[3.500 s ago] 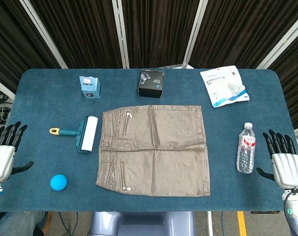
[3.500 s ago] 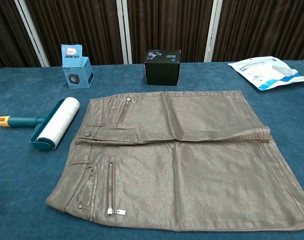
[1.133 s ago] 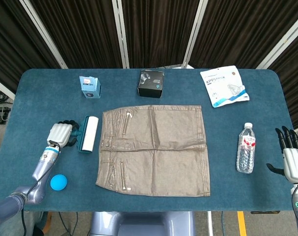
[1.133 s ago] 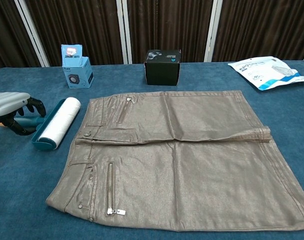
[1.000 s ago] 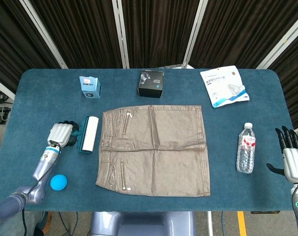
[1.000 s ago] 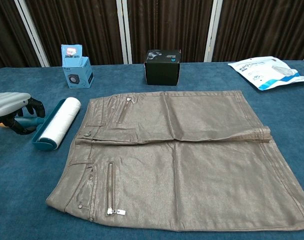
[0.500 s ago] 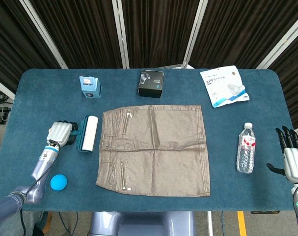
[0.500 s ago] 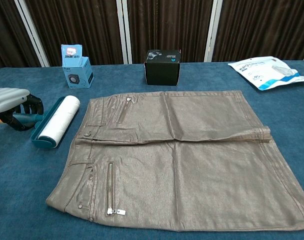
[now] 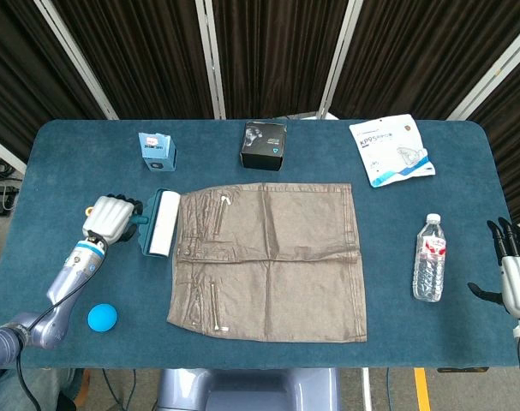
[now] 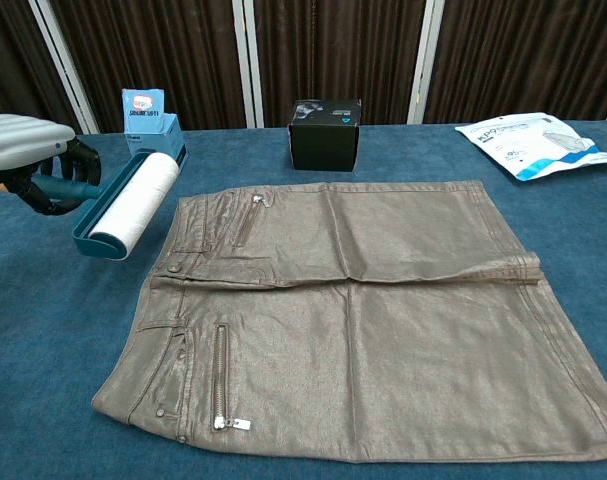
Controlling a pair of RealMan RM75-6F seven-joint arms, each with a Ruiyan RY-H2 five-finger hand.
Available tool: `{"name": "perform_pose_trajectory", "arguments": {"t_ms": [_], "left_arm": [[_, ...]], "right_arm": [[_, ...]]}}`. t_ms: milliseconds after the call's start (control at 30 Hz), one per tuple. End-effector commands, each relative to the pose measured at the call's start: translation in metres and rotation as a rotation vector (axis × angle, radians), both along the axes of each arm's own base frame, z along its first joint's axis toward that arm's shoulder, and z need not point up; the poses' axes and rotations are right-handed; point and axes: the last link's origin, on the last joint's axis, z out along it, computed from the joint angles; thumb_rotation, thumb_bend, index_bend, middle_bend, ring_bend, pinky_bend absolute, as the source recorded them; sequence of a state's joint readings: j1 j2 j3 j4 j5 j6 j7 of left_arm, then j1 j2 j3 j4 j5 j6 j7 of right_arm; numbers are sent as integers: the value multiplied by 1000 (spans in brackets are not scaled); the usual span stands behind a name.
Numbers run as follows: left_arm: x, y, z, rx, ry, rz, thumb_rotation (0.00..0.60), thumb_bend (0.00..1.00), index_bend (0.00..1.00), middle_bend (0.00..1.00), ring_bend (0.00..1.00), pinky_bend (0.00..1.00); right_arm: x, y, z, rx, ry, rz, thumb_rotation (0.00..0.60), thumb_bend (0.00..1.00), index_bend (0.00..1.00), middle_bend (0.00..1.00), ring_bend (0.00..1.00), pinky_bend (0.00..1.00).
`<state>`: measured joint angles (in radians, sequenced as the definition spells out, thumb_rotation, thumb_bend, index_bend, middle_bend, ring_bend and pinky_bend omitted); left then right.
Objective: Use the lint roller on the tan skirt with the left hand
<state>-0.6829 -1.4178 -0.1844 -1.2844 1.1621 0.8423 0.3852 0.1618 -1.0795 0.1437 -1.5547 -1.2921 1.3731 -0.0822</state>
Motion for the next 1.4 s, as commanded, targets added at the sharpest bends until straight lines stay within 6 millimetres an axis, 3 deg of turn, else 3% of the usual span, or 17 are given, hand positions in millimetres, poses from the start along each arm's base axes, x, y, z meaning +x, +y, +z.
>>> {"name": "perform_pose_trajectory", "arguments": {"t_ms": [33, 300, 800, 1400], "left_arm": [[35, 11, -2, -34, 60, -54, 600, 688, 577, 467, 361, 433], [76, 21, -31, -72, 164, -116, 600, 692, 605, 486, 378, 443], [114, 23, -79, -117, 330, -165, 600, 699, 623, 496, 381, 446], [182, 15, -119, -134, 405, -273, 600, 701, 641, 507, 385, 449]], "right_arm": [[-1, -1, 2, -6, -9, -5, 600, 0, 0, 0, 0, 0], [-7, -3, 8, -17, -34, -28, 600, 0, 0, 0, 0, 0], [-17, -7, 14, -16, -71, -63, 600, 0, 0, 0, 0, 0], [-21, -8, 23, -39, -103, -74, 600, 0, 0, 0, 0, 0]]}}
